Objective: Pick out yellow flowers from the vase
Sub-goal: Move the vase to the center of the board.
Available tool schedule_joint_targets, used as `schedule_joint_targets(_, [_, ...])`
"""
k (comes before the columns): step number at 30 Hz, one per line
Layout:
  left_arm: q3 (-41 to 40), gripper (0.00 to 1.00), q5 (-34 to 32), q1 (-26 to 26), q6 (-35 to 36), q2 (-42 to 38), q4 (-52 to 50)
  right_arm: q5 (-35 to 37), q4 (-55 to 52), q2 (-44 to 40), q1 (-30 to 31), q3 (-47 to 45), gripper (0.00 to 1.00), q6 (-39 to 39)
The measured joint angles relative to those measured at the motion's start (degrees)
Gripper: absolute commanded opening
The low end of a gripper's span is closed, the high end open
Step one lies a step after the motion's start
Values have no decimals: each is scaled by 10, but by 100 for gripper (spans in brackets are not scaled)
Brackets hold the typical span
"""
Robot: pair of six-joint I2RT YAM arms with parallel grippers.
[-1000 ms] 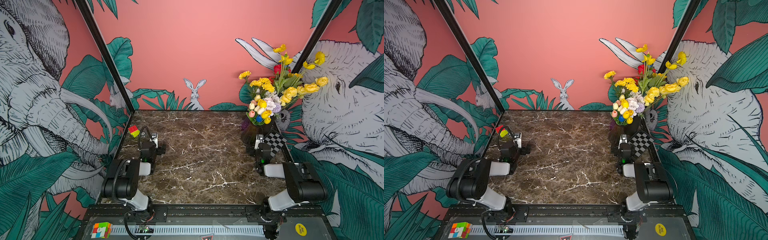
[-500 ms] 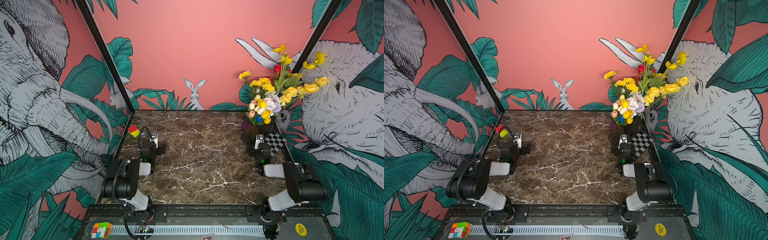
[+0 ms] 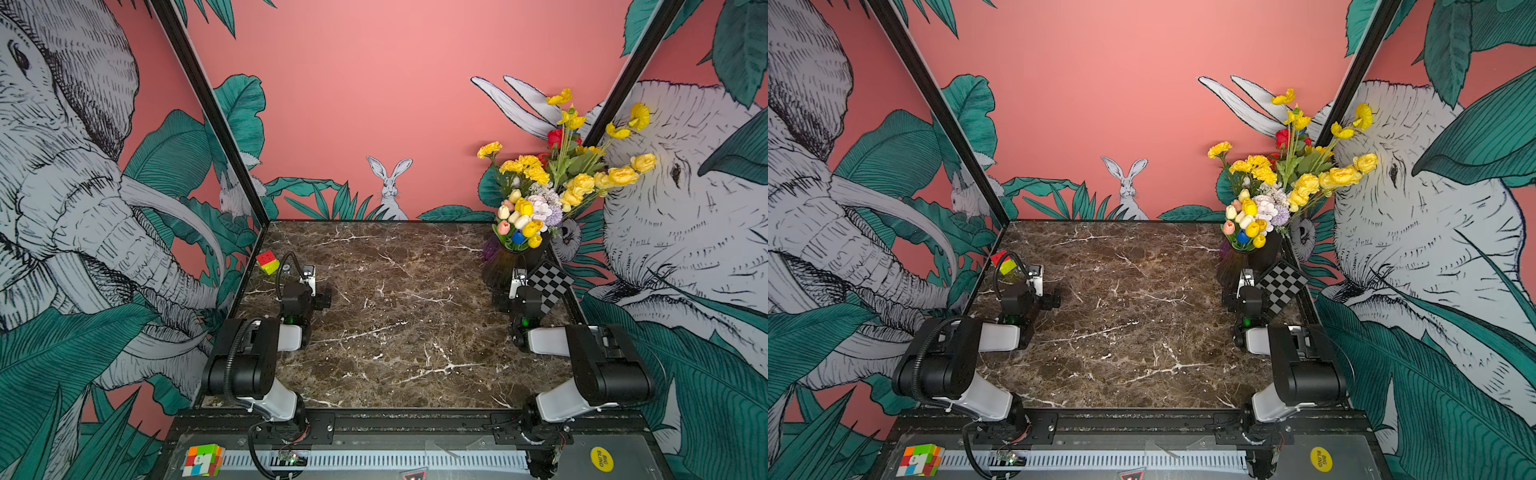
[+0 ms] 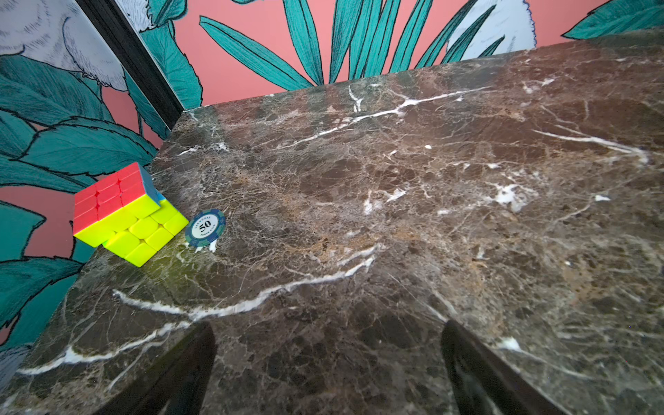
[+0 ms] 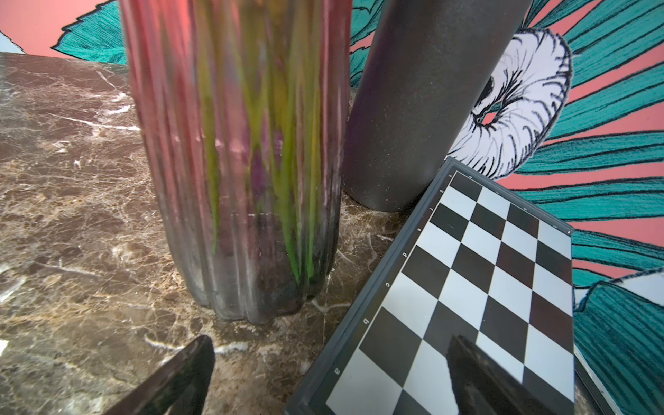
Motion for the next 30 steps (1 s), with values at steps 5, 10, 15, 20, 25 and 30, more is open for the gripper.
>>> schedule_joint_targets(5, [0,99,0,0,0,0,0,-33,16,-36,0,-33,99,-12])
schedule_joint_targets(10, [0,99,0,0,0,0,0,-50,-7,-172,6,-78,99,-14])
schedule_joint_targets(15, [-21,99,-6,-9,7,-32,5,-87,-66,-316,11,-84,98,3])
schedule_joint_targets(20, [-25,99,-45,-63,5,-213,-92,-119,-177,-430,14,-68,99,45])
schedule_joint_targets(25, [17,99,-50,-83,-98,-362,-197,-122,-281,-504,16,-27,98,115])
schedule_joint_targets(30, [7,99,-64,-83,-231,-427,-283,-101,-321,-535,16,-14,99,168])
